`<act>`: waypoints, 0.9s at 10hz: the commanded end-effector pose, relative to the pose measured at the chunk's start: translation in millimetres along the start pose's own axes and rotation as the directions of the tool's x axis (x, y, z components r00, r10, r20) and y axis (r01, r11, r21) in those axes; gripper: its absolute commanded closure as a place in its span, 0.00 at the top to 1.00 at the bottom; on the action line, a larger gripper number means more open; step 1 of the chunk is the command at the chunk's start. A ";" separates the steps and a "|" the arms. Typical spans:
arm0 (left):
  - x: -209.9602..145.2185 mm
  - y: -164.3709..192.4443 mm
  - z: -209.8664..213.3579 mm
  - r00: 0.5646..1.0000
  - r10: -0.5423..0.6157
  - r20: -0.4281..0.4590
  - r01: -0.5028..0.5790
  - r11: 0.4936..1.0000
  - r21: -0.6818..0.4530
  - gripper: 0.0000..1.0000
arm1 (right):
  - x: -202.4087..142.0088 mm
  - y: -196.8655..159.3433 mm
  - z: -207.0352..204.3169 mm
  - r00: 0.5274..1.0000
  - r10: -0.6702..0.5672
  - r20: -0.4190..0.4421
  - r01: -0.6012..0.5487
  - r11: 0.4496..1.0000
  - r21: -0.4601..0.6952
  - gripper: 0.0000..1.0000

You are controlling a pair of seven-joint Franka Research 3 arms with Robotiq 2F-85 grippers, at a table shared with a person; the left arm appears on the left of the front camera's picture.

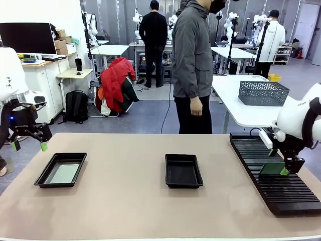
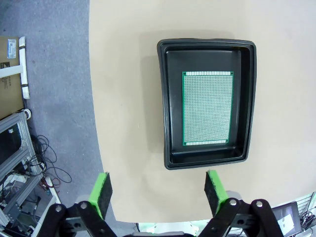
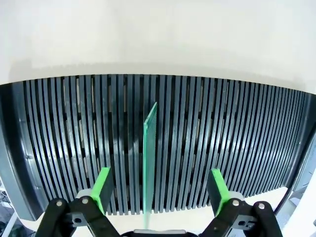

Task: Inspect and transfer BCBs to ESD trays.
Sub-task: Pick up the Blank PCB from the PCB Rack and place it in the right ESD tray.

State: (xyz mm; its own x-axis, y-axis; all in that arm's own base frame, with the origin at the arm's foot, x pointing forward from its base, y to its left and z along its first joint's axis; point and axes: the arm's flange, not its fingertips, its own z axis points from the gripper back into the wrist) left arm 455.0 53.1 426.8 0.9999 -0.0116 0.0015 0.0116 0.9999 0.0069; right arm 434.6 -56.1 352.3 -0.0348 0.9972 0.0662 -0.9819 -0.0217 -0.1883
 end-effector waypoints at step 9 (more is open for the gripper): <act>0.4 0.4 -0.6 1.000 0.002 0.000 -0.002 1.000 0.000 1.00 | -13.6 12.1 0.3 1.000 0.001 0.007 -0.001 1.000 -0.016 0.76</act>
State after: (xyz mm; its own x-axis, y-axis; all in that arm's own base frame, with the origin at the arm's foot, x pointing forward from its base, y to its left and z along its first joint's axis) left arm 455.0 53.1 426.8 0.9999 -0.0116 0.0015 0.0116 0.9999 0.0069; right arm 430.0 -65.7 353.4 -0.0161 0.9977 0.0660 -0.9814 -0.0031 -0.1919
